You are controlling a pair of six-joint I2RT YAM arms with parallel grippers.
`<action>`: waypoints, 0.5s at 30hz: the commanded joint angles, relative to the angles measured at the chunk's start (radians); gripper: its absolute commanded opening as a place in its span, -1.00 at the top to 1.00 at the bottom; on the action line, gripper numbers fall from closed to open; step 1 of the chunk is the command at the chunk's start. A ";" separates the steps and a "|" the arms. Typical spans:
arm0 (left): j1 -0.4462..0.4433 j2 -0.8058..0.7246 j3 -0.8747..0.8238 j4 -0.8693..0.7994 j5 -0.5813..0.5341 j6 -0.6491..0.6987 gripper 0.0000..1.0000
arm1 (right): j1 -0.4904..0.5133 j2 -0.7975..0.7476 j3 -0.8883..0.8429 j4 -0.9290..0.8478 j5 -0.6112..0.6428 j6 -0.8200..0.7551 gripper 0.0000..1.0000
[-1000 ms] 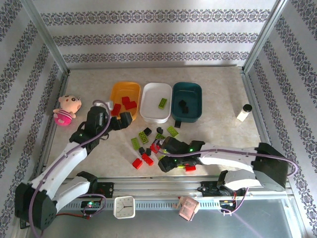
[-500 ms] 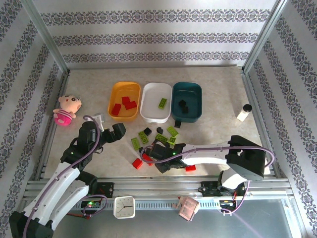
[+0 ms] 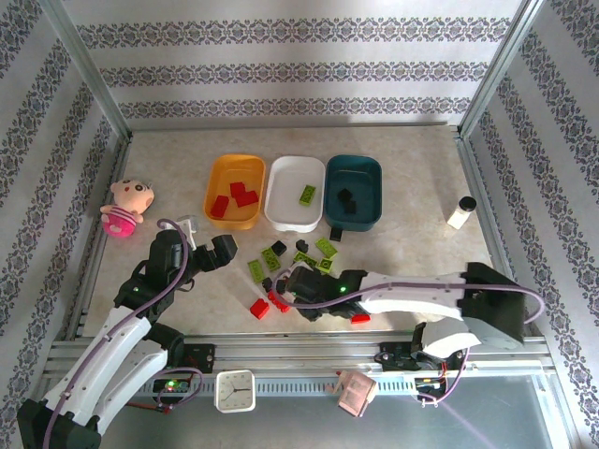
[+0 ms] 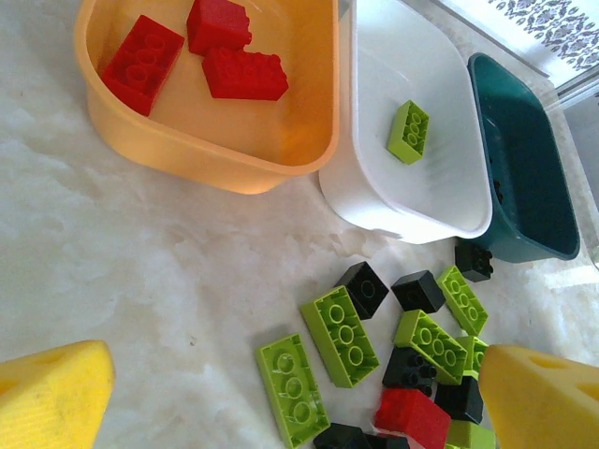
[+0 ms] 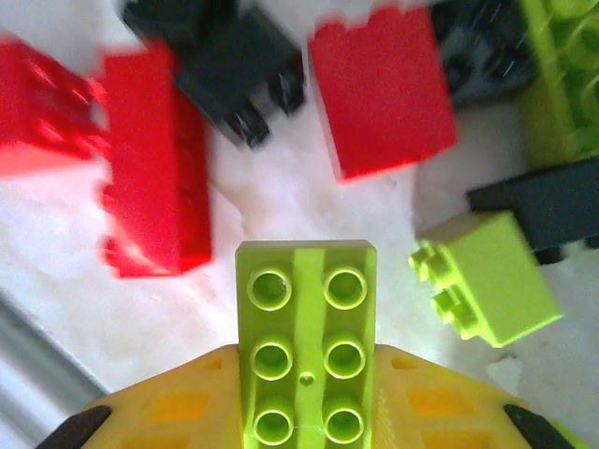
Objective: Sort the legos into containers by color
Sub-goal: Pick up the lego from the bottom-center of the table, then place the lego in the container.
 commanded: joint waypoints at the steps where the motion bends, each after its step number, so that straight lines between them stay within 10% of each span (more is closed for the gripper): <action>1: -0.007 -0.016 -0.005 -0.029 -0.009 -0.011 -0.99 | -0.061 -0.104 0.033 0.012 -0.025 -0.047 0.50; 7: -0.006 -0.015 -0.024 -0.018 -0.005 -0.017 -0.99 | -0.296 -0.097 0.203 0.068 -0.080 -0.136 0.55; 15: -0.007 -0.002 -0.035 -0.016 0.024 -0.026 -0.99 | -0.487 0.312 0.569 0.081 -0.087 -0.159 0.55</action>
